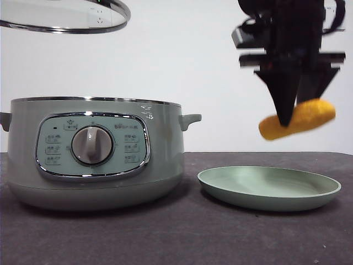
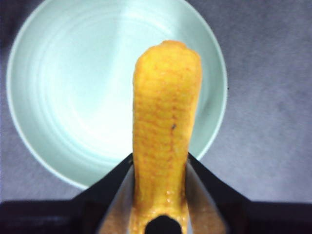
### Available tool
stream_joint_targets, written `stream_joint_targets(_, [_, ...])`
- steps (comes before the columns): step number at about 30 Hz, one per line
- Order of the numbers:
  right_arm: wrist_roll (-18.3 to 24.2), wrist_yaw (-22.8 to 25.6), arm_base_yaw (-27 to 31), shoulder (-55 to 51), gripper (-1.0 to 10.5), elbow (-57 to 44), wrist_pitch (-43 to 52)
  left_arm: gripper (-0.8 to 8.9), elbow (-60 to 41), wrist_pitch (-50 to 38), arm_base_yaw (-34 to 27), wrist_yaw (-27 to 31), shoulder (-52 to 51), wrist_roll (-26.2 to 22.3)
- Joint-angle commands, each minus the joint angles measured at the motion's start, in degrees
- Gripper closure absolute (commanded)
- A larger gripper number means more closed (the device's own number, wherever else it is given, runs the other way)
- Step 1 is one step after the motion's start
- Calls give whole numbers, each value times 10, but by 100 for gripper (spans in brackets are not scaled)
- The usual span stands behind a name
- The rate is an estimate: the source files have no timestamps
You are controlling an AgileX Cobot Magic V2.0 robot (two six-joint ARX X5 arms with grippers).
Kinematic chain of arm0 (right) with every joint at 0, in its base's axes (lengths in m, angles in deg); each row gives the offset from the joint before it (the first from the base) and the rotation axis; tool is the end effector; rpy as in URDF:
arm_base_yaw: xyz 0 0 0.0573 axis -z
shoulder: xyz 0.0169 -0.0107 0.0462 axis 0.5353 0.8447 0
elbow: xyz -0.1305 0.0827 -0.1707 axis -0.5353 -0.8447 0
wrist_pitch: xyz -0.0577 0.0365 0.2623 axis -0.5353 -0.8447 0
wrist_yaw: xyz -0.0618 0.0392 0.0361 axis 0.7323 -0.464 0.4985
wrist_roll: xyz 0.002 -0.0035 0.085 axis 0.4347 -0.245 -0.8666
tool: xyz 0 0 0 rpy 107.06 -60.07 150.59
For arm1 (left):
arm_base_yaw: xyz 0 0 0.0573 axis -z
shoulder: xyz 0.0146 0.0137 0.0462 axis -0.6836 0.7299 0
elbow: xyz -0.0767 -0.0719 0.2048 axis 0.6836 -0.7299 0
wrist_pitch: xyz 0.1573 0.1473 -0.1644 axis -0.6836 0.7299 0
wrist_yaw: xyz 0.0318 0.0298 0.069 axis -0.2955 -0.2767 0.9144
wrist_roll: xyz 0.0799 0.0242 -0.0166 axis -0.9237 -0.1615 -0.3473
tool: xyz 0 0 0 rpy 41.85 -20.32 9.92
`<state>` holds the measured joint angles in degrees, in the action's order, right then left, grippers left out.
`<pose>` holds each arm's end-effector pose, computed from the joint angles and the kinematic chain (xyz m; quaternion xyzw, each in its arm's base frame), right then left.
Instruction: Take the corn out from the steamer,put the corn on the plate,close the lid
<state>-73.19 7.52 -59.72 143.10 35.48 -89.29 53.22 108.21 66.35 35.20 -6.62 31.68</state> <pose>0.3098 0.1475 0.1832 -0.1752 0.5944 0.1103 0.7771 0.2496 -0.1013 0.3407 0.0283 0.2097 -0.1559 0.9648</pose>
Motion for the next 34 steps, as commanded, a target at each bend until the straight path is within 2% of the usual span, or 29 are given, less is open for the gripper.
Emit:
stream_joint_targets(1, [-10,-1,0,0,959,-51,62,822,11,-35,1,-1,-1,4])
stream_joint_targets(5, [-10,-2,-1,0,959,-117,164,822,11,-38,1,-2,3,4])
stream_joint_targets(10, [-12,-36,-1,0,959,-179,263,822,11,-38,1,-2,3,4])
stream_joint_targets(18, [-12,-46,-1,0,935,-203,290,822,11,-40,1,-3,3,4])
stream_joint_targets(28, [-12,-45,0,0,540,-203,274,822,11,-40,1,-3,3,4])
stream_joint_targets(34, [-14,-46,0,-21,535,-203,275,822,11,-42,2,-32,3,4])
